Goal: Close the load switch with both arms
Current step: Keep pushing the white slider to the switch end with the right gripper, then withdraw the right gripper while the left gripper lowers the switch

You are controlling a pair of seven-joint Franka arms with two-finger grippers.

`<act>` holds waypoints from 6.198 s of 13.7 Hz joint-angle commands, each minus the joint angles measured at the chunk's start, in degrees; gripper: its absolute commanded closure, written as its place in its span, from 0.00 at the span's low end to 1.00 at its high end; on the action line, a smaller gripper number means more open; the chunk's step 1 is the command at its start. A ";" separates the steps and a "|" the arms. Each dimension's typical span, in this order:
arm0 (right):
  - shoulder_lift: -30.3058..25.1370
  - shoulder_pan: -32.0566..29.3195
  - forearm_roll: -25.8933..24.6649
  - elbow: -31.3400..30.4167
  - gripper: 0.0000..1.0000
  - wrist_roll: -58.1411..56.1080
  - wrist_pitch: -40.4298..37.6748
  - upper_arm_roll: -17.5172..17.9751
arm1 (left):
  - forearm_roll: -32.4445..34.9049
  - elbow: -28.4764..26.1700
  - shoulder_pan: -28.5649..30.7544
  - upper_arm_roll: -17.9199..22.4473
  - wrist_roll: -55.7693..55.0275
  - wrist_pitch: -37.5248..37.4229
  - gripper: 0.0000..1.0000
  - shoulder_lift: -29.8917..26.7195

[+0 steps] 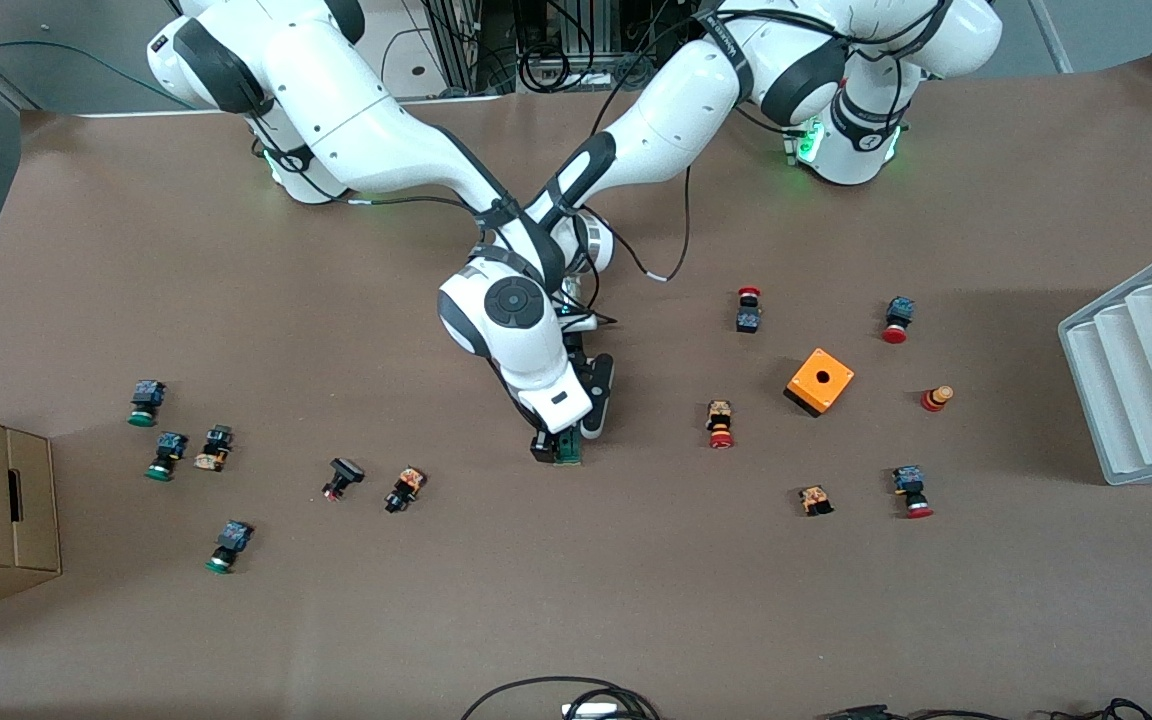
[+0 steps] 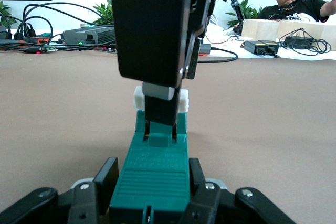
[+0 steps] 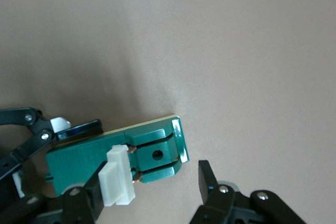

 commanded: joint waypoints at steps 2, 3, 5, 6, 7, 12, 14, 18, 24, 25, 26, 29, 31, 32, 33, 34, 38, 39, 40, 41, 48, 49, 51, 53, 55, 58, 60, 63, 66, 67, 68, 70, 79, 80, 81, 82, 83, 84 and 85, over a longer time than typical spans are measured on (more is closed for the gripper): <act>-0.05 -0.22 0.06 0.41 0.28 0.79 0.95 -0.27 | 0.76 -0.37 -0.48 0.32 -1.12 -0.74 0.38 -0.12; -0.05 -0.22 0.06 0.41 0.29 0.79 0.95 -0.18 | 0.76 -0.37 -0.48 0.32 -1.12 -0.74 0.38 -0.12; -0.05 -0.22 0.14 0.50 0.29 0.79 0.95 -0.18 | 0.76 -0.37 -0.48 0.32 -1.12 -0.74 0.38 -0.12; -0.05 -0.22 0.23 0.50 0.29 0.88 0.95 -0.27 | 0.76 -0.37 -0.48 0.32 -1.12 -0.74 0.38 -0.12; -0.05 -0.22 0.23 0.85 0.29 1.14 1.04 -0.27 | 0.76 -0.37 -0.48 0.32 -1.12 -0.74 0.38 -0.12; -0.05 -0.22 0.23 1.03 0.33 1.67 1.04 -0.27 | 0.76 -0.37 -0.48 0.32 -1.12 -0.74 0.38 -0.21; -0.05 -0.22 0.23 1.03 0.33 1.84 1.30 -0.27 | 0.76 -0.37 -0.48 0.32 -1.12 -0.74 0.38 -0.21; -0.05 -0.22 0.32 1.12 0.33 3.16 2.01 -0.62 | 0.76 -0.37 -0.48 0.32 -1.12 -0.74 0.38 -0.21; 0.13 -0.31 0.32 1.64 0.34 4.04 2.53 -0.71 | 0.76 -0.29 -0.48 0.32 -1.12 -0.74 0.38 -0.21; 0.39 -0.31 0.32 2.43 0.34 4.04 2.54 -0.71 | 0.76 -0.29 -0.48 0.32 -1.03 -0.74 0.38 -0.21; 0.48 -0.40 0.32 2.61 0.34 4.04 2.54 -0.71 | 0.76 -0.29 -0.39 0.32 -1.12 -0.74 0.38 -0.21; 0.74 -0.49 0.32 3.57 0.34 4.13 2.54 -1.15 | 0.76 -0.29 -0.39 0.32 -1.12 -0.74 0.38 -0.21; 1.36 -0.40 0.32 4.10 0.34 4.13 2.54 -1.50 | 0.76 -0.29 -0.48 0.32 -1.03 -0.74 0.38 -0.21; 1.53 -0.40 0.32 4.11 0.34 4.13 2.62 -1.59 | 0.76 -0.29 -0.48 0.32 -1.03 -0.74 0.38 -0.21; 1.53 -0.40 0.32 4.11 0.34 4.13 2.62 -1.59 | 0.76 -0.29 -0.48 0.32 -1.12 -0.74 0.38 -0.21; 1.53 -0.40 0.32 4.11 0.34 4.13 2.62 -1.59 | 0.76 -0.29 -0.48 0.32 -1.03 -0.74 0.38 -0.21; 2.41 -0.40 0.32 4.37 0.34 4.13 3.76 -1.94 | 0.76 -0.29 -0.48 0.32 -1.12 -0.74 0.38 -0.21; 2.85 -0.49 0.32 5.24 0.34 4.13 3.77 -1.94 | 0.76 -0.29 -0.39 0.32 -1.03 -0.74 0.38 -0.21; 3.11 -0.49 0.32 5.68 0.34 4.13 3.77 -1.94 | 0.76 -0.29 -0.48 0.32 -1.12 -0.74 0.38 -0.21; 3.29 -0.49 0.32 5.77 0.34 4.30 3.77 -1.94 | 0.76 -0.29 -0.39 0.32 -1.12 -0.74 0.38 -0.21; 4.96 -0.31 0.32 7.62 0.34 4.22 3.77 -2.91 | 0.76 -0.37 -0.39 0.32 -1.12 -0.74 0.38 -0.21; 5.31 -0.31 0.32 7.88 0.34 4.22 3.77 -2.91 | 0.76 -0.29 -0.48 0.32 -1.12 -0.74 0.38 -0.21; 5.84 -0.31 0.32 8.50 0.34 4.22 3.77 -2.91 | 0.76 -0.29 -0.48 0.32 -1.12 -0.74 0.38 -0.21; 5.84 -0.31 0.32 8.59 0.34 4.22 3.77 -2.91 | 0.76 -0.29 -0.39 0.32 -1.03 -0.74 0.38 -0.21; 5.84 -0.31 0.32 8.59 0.34 4.22 3.77 -2.91 | 0.76 -0.29 -0.39 0.32 -1.12 -0.74 0.38 -0.21; 6.45 -0.31 0.32 9.11 0.34 4.22 3.77 -2.99 | 0.76 -0.29 -0.48 0.32 -1.12 -0.74 0.38 -0.21; 6.81 -0.40 0.32 9.20 0.34 4.22 3.85 -2.99 | 0.76 -0.29 -0.48 0.32 -1.12 -0.74 0.38 -0.21; 6.98 -0.40 0.32 9.20 0.34 4.22 4.47 -2.99 | 0.76 -0.29 -0.39 0.32 -1.12 -0.74 0.38 -0.21; 7.07 -0.40 0.32 9.20 0.34 4.22 4.56 -2.99 | 0.76 -0.29 -0.48 0.32 -1.03 -0.74 0.38 -0.21; 7.07 -0.40 0.32 9.20 0.34 4.13 4.56 -2.99 | 0.76 -0.29 -0.48 0.32 -1.03 -0.74 0.38 -0.21; 7.07 -0.40 0.32 9.20 0.34 4.22 4.56 -2.99 | 0.76 -0.29 -0.48 0.32 -1.03 -0.74 0.38 -0.21; 7.07 -0.40 0.32 9.20 0.34 4.13 4.56 -2.99 | 0.76 -0.29 -0.48 0.32 -1.03 -0.74 0.38 -0.21; 1.37 -0.40 5.16 8.85 0.00 7.38 0.09 -2.99 | 0.76 -0.29 -0.48 0.32 -1.03 -0.74 0.38 -0.21; 0.57 -0.57 5.16 8.85 0.00 7.38 -1.06 -2.99 | 0.76 -0.29 -0.48 0.32 -1.03 -0.74 0.38 -0.21; -0.22 -1.01 5.16 8.85 0.00 7.38 -1.94 -3.08 | 0.76 -0.29 -0.48 0.32 -1.03 -0.74 0.38 -0.21; -1.27 -1.62 5.24 8.85 0.00 7.38 -2.82 -3.00 | 0.76 -0.29 -0.48 0.32 -1.03 -0.74 0.38 -0.21; -2.67 -2.33 5.24 8.85 0.00 7.38 -4.74 -2.99 | 0.76 -0.29 -0.39 0.32 -1.12 -0.74 0.38 -0.21; -4.08 -2.94 5.33 8.94 0.00 7.38 -7.28 -2.99 | 0.76 -0.29 -0.48 0.32 -1.12 -0.74 0.38 -0.21; -5.57 -3.73 6.20 8.94 0.00 7.29 -9.83 -2.99 | 0.76 -0.29 -0.48 0.32 -1.03 -0.74 0.38 -0.21</act>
